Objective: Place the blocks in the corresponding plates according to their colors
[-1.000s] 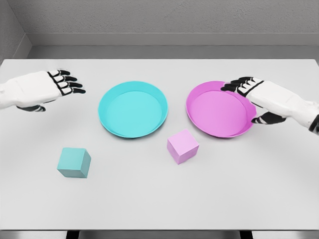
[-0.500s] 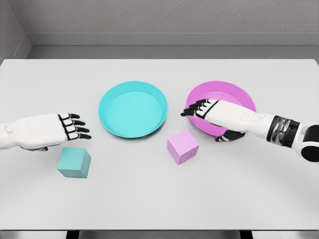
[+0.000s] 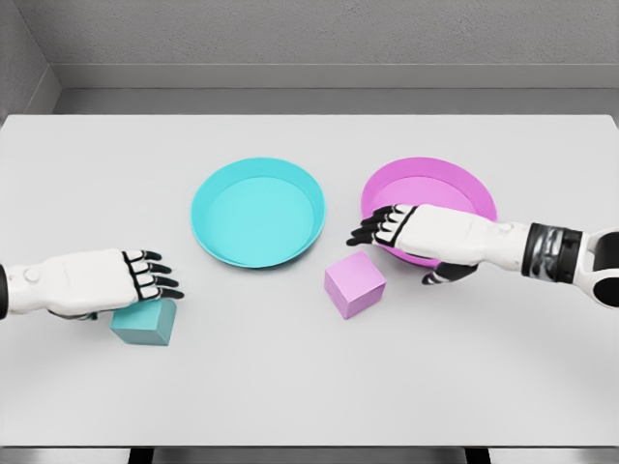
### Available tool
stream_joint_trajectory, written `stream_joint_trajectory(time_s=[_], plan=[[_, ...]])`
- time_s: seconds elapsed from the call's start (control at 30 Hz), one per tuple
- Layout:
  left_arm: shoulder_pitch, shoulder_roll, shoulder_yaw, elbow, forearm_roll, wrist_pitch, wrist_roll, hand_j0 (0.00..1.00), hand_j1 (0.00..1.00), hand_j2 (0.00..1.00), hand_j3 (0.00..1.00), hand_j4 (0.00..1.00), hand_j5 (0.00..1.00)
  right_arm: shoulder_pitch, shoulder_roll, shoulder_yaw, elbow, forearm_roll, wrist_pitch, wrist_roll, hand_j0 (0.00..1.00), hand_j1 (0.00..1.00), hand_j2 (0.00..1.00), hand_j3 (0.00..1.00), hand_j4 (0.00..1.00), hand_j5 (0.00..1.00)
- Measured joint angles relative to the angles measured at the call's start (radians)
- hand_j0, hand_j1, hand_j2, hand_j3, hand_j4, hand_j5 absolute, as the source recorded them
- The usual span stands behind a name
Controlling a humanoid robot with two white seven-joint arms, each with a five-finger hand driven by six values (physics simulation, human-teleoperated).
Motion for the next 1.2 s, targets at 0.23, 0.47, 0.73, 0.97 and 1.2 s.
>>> stream_joint_trajectory(time_s=[0.23,0.47,0.73,0.97,1.2], plan=[[-0.006,-0.017,0.001,-0.001,0.003,0.001,-0.025,1.00,1.00,1.00,1.00,1.00,1.00,-0.005,0.038,0.021,0.001,0.000,-0.023,0.001,1.00,1.00,1.00,1.00,1.00,1.00],[-0.014,-0.027,0.003,0.000,0.005,-0.001,-0.023,1.00,1.00,1.00,1.00,1.00,1.00,-0.015,0.066,0.033,0.002,0.000,-0.020,0.002,1.00,1.00,1.00,1.00,1.00,1.00],[-0.017,-0.009,0.010,-0.001,0.044,-0.001,-0.011,1.00,1.00,1.00,1.00,1.00,1.00,-0.026,0.104,0.050,0.003,0.006,0.042,0.049,1.00,1.00,1.00,1.00,1.00,1.00],[-0.012,-0.017,0.010,-0.002,0.093,-0.001,-0.001,1.00,1.00,1.00,1.00,1.00,1.00,-0.026,0.113,0.086,0.003,0.007,0.091,0.071,1.00,1.00,1.00,1.00,1.00,1.00],[-0.002,-0.019,0.006,-0.003,0.102,-0.001,-0.002,0.96,0.96,0.96,0.96,0.96,0.96,-0.026,0.114,0.117,0.003,0.007,0.118,0.073,1.00,1.00,1.00,1.00,1.00,1.00]])
